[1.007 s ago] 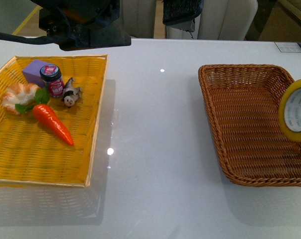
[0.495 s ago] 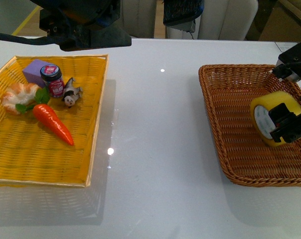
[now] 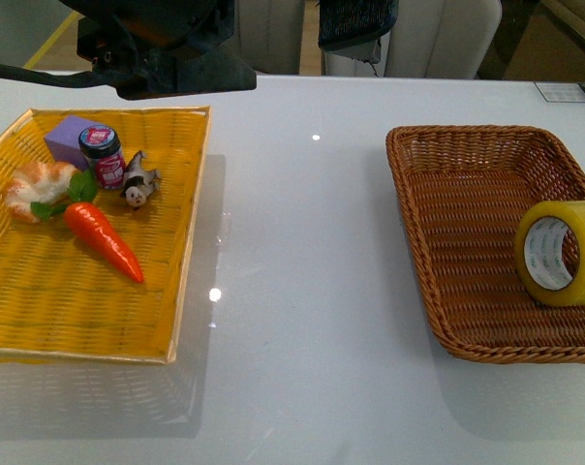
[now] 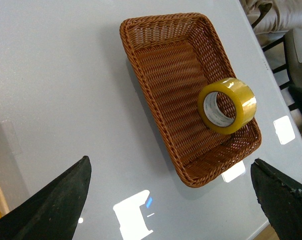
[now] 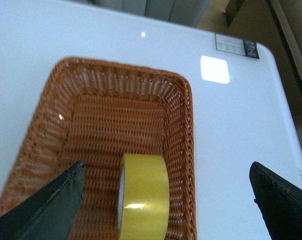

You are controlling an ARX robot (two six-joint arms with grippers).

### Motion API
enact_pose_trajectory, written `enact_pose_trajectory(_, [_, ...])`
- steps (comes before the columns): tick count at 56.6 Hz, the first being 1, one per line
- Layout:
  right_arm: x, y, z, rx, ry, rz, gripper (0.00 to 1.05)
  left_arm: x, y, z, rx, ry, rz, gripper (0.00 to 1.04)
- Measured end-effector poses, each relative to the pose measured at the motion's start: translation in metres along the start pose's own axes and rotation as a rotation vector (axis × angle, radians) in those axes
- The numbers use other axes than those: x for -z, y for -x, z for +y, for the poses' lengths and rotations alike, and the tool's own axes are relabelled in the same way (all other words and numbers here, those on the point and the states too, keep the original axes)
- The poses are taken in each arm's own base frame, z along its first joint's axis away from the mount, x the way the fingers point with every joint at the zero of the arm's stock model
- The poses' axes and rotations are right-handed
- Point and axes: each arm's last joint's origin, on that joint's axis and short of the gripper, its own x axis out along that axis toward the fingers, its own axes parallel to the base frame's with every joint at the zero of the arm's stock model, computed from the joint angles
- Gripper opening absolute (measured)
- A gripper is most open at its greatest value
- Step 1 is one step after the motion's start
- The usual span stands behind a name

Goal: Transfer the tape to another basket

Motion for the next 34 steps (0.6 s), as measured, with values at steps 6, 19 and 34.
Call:
enact_pose_trajectory(6, [-0.013, 0.035, -0.011, -0.008, -0.132, -0.088, 0.96, 0.000, 0.000, 0.000, 0.000, 0.000, 0.000, 0.96])
enact_pose_trajectory(19, [-0.019, 0.071, -0.014, -0.017, -0.226, -0.358, 0.82, 0.000, 0.000, 0.000, 0.002, 0.000, -0.001, 0.96])
enact_pose_trajectory(34, [0.011, 0.091, 0.001, -0.016, -0.200, -0.413, 0.38, 0.013, 0.003, 0.010, -0.342, -0.186, -0.433, 0.78])
